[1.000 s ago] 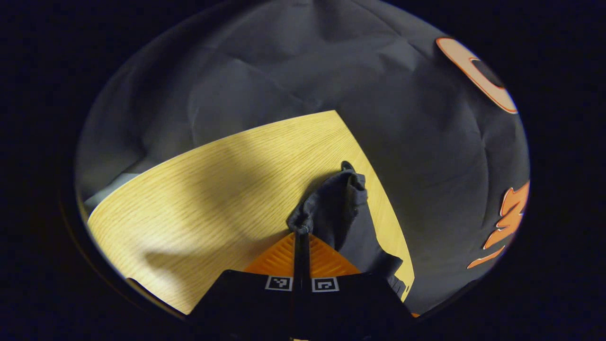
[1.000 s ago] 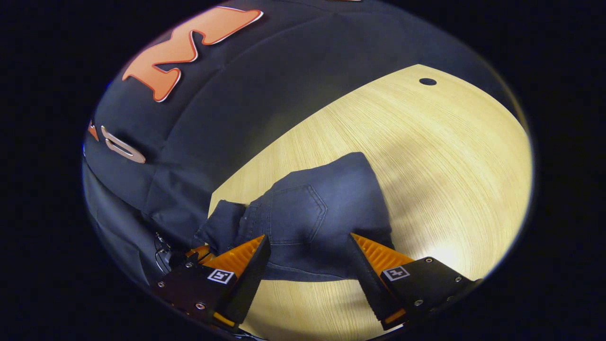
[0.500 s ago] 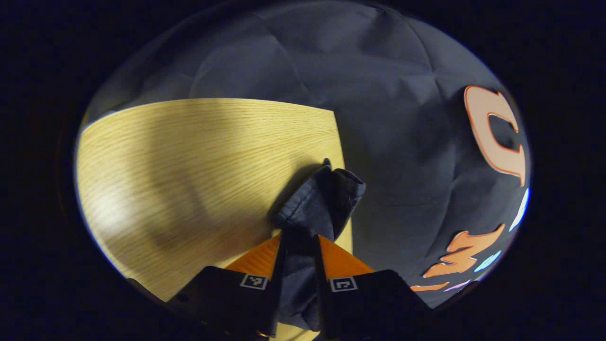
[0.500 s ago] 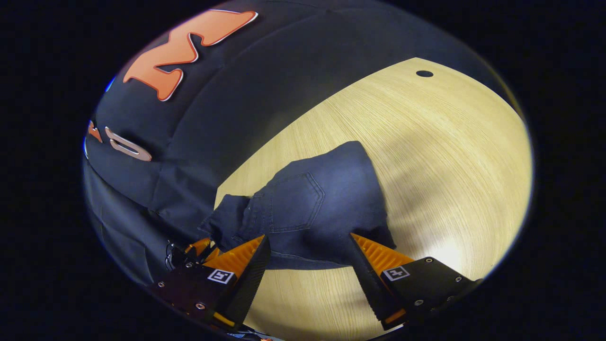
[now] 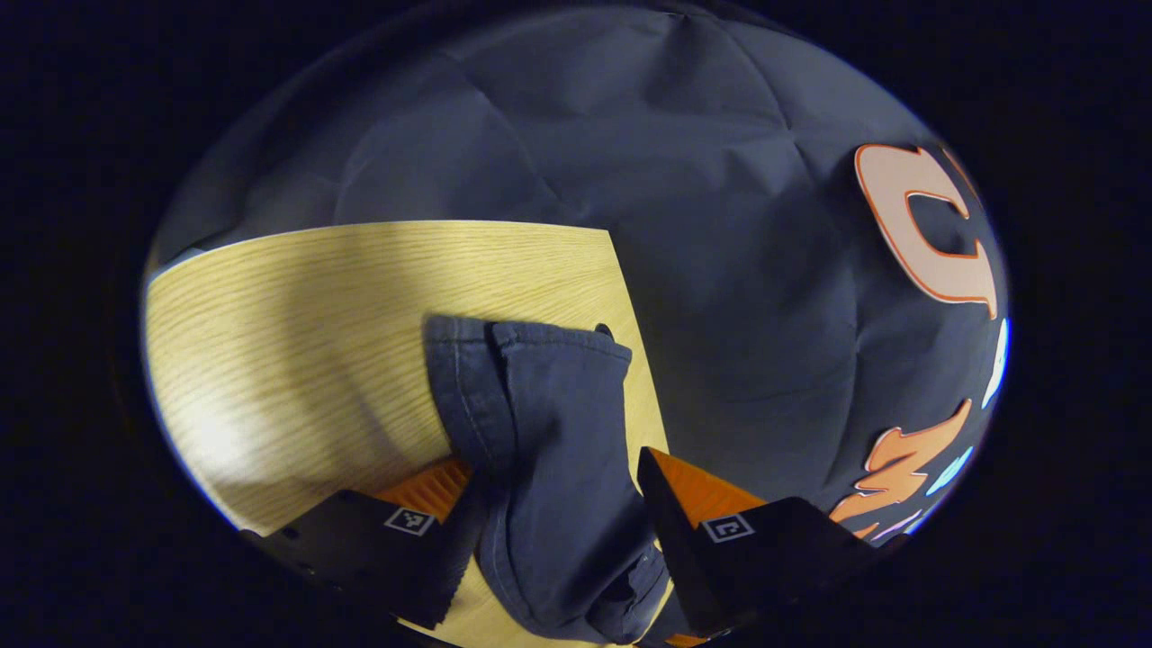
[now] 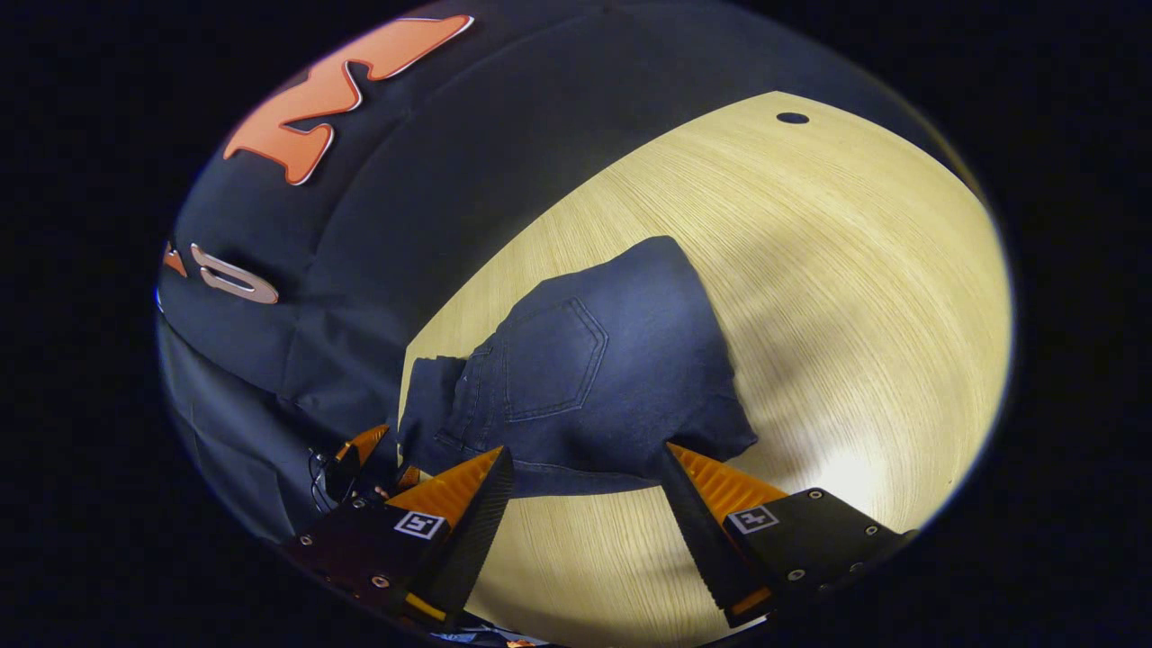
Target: Grasp the waist and the cuffs of the jeans and fold them to make the two legs overlap; first hold the waist and fold one-third of the jeans toward the cuffs, then hold the cuffs and fold the remaining one-third in the same direction to finish folding.
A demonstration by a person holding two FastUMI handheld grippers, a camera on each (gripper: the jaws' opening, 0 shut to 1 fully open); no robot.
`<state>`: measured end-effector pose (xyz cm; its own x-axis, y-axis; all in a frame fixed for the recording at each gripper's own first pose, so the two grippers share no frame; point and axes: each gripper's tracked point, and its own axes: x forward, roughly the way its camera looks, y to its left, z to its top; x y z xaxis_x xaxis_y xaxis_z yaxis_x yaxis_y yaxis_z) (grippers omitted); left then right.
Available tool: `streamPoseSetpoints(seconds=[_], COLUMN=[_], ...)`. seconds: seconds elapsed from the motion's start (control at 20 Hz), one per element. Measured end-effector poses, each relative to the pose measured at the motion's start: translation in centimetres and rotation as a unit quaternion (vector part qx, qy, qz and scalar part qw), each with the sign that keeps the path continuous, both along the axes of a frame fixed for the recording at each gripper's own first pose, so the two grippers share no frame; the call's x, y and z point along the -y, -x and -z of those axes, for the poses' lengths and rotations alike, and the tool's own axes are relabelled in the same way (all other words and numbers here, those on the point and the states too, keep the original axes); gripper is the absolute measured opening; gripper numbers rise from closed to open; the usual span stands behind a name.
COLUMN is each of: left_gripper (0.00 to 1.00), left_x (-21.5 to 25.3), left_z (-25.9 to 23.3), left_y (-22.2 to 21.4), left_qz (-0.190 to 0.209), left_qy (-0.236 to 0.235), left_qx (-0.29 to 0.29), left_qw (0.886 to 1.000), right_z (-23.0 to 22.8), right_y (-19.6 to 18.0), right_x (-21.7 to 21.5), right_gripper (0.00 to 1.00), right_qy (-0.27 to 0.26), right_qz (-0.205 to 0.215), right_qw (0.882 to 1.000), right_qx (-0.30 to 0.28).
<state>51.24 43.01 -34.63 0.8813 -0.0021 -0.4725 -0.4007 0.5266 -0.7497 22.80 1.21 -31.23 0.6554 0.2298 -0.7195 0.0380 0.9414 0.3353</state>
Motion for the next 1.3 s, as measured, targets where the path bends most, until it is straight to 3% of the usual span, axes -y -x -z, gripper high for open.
streamPoseSetpoints(seconds=[0.05,0.1,0.15,0.2,0.35,0.5,0.6,0.75,0.95,1.05,1.2,1.25,1.3], left_gripper=[0.87,0.46,0.06,0.01,0.01,0.0,0.01,0.01,0.01,0.01,0.01,0.0,0.01], left_x=[0.2,-0.7,0.3,1.0,2.8,7.8,11.1,18.9,27.6,32.2,37.9,39.9,41.0], left_z=[1.3,1.1,1.8,-0.6,-7.8,-14.9,-16.1,-17.9,-16.3,-13.9,-8.7,-6.5,-4.9], left_y=[-0.2,1.7,0.6,1.4,3.3,5.9,6.4,5.1,4.0,3.4,2.4,2.4,2.4], left_qz=[0.009,0.015,0.022,0.038,0.067,0.078,0.097,0.146,0.222,0.259,0.317,0.342,0.358], left_qy=[-0.026,-0.062,-0.09,-0.112,-0.192,-0.225,-0.249,-0.317,-0.43,-0.487,-0.577,-0.609,-0.632], left_qx=[-0.037,-0.081,-0.085,-0.052,0.007,0.065,0.077,0.081,0.055,0.032,-0.006,-0.021,-0.035], left_qw=[0.999,0.995,0.992,0.992,0.979,0.969,0.961,0.934,0.873,0.834,0.753,0.715,0.687], right_z=[0.0,-0.1,-0.7,-1.2,-3.0,-5.7,-7.7,-11.0,-14.0,-14.5,-14.6,-14.5,-14.4], right_y=[0.2,0.4,0.5,0.4,0.2,0.2,0.4,1.0,1.9,2.3,3.0,3.2,3.4], right_x=[0.0,0.0,0.4,0.7,1.7,2.8,4.1,7.3,11.0,12.9,15.4,16.2,17.1], right_gripper=[0.98,0.99,0.99,0.99,0.98,0.98,0.98,0.98,0.98,0.98,0.98,0.98,0.98], right_qy=[0.001,0.001,0.005,0.01,0.003,-0.018,-0.024,0.002,0.012,0.018,0.018,0.016,0.017], right_qz=[0.001,0.002,0.005,0.007,0.013,0.021,0.024,0.017,0.019,0.026,0.037,0.041,0.045], right_qw=[1.0,1.0,1.0,1.0,0.999,0.997,0.996,0.993,0.989,0.988,0.988,0.988,0.988], right_qx=[-0.003,-0.002,0.006,0.018,0.039,0.067,0.087,0.117,0.145,0.149,0.148,0.146,0.145])
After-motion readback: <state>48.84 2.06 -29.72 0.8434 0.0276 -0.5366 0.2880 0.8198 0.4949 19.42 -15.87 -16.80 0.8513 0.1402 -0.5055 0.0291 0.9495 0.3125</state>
